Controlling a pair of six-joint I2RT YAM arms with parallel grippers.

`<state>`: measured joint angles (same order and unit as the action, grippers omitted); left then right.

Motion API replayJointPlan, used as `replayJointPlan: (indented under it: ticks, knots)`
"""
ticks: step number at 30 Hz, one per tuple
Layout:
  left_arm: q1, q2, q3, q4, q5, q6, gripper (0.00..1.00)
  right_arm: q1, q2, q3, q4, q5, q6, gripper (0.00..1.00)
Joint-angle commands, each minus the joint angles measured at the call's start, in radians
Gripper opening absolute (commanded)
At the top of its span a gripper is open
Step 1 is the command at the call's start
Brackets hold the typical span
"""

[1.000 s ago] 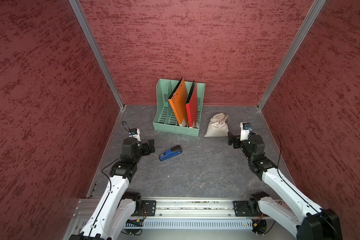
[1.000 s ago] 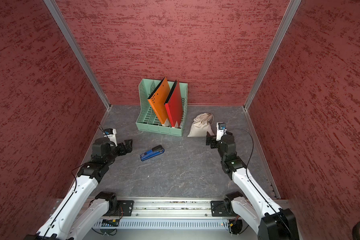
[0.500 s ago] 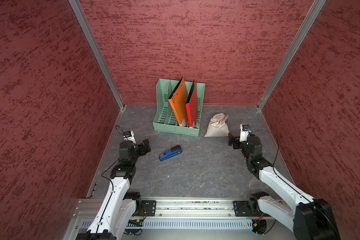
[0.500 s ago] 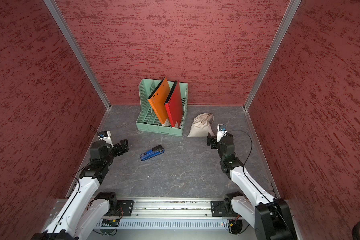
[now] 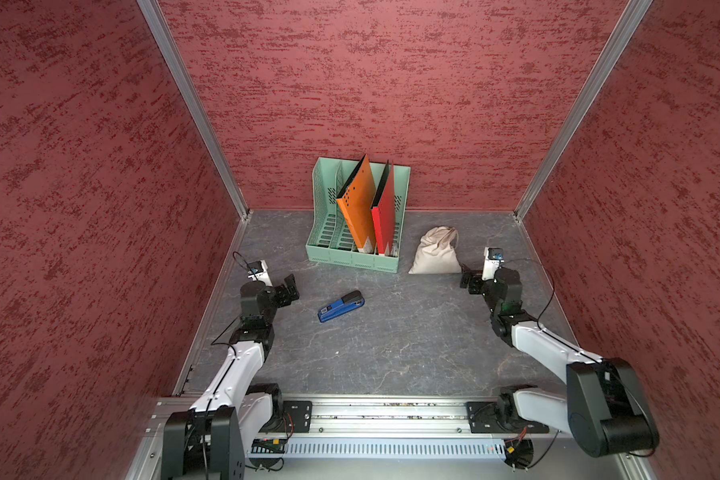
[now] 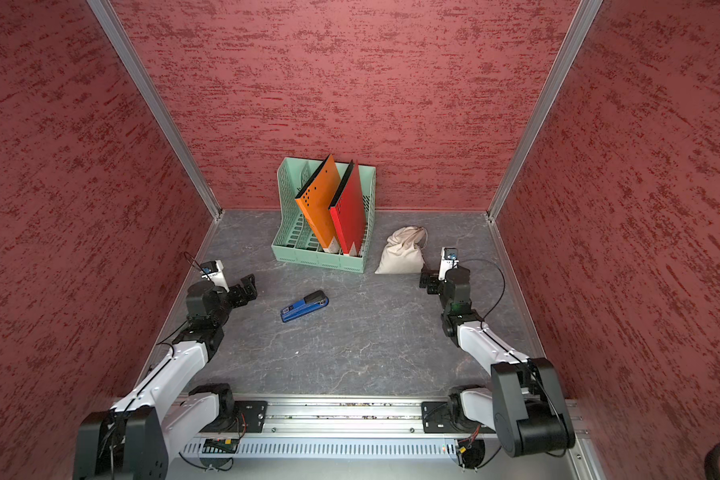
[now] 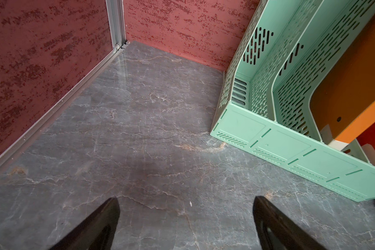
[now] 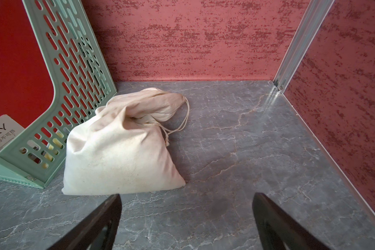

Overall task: Close the soil bag
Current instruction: Reset both arms

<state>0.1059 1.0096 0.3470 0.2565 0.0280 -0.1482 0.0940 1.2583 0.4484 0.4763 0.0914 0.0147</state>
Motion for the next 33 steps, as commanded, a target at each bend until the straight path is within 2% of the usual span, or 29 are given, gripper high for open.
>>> replayJointPlan:
  ticks: [1,5,14,18,25,30,33]
  knots:
    - [0.027,0.049,-0.037,0.171,0.024,0.06,1.0,-0.023,0.039,-0.018,0.106,-0.05,0.002,0.98]
    - [0.049,0.137,-0.041,0.285,0.039,0.079,1.0,-0.037,0.099,-0.008,0.134,-0.067,-0.002,0.98]
    - [0.08,0.3,0.02,0.417,0.134,0.092,1.0,-0.06,0.147,0.004,0.196,-0.114,-0.052,0.98]
    - [0.091,0.342,0.078,0.353,0.175,0.094,1.0,-0.07,0.192,-0.006,0.269,-0.115,-0.051,0.98]
    - [0.09,0.301,0.017,0.424,0.246,0.128,1.0,-0.071,0.287,-0.074,0.459,-0.115,-0.051,0.98]
    - [0.063,0.267,-0.006,0.428,0.219,0.174,1.0,-0.071,0.285,-0.068,0.439,-0.107,-0.048,0.98]
    - [0.113,0.267,-0.016,0.449,0.204,0.112,1.0,-0.07,0.285,-0.069,0.441,-0.106,-0.05,0.98]
